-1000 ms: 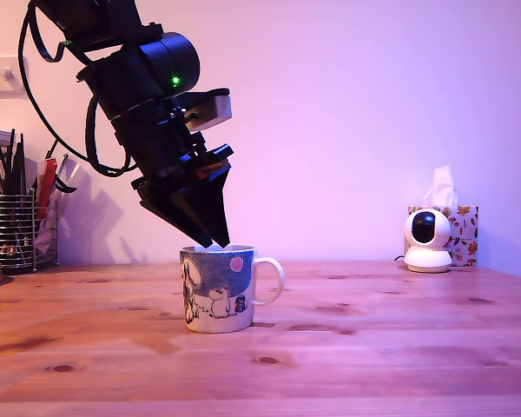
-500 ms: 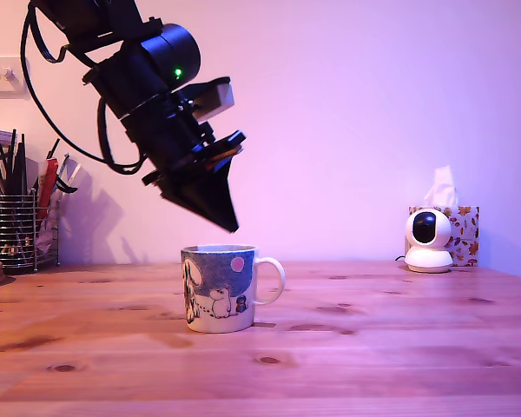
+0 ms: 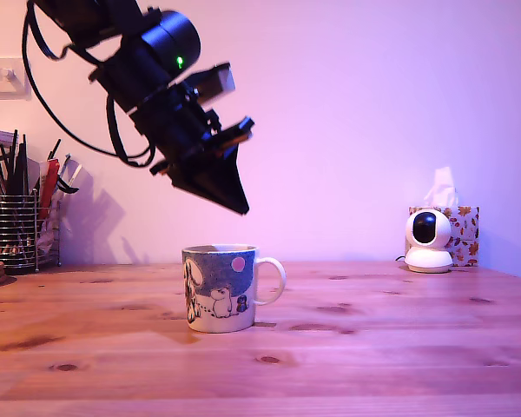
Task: Pick up the coffee capsules on the table and drop them inside the coffee cup
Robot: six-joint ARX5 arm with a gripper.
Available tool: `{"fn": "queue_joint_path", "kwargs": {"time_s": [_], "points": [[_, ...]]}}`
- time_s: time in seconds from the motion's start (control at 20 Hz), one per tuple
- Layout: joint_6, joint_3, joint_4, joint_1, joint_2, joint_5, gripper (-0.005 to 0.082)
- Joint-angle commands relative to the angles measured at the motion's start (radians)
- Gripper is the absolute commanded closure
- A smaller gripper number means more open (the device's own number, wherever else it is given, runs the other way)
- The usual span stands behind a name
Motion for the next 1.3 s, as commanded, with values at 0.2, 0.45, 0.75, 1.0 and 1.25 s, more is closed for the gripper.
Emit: {"fn": "queue_joint_path", "kwargs": {"time_s": [0.2, 0.45, 0.75, 1.0, 1.25], "points": [[-0.003, -0.006, -0.003, 0.004, -0.100, 0.023, 0.0790], [-0.015, -0.122, 0.044, 0.010, -0.216, 0.023, 0.0790], [-0.061, -0.326, 0.152, 0.040, -0.434, -0.020, 0.0790], [-0.109, -0.487, 0.229, 0.093, -0.607, -0.076, 0.0790], [-0.132, -0.591, 0.243, 0.152, -0.736, -0.113, 0.0790]]}}
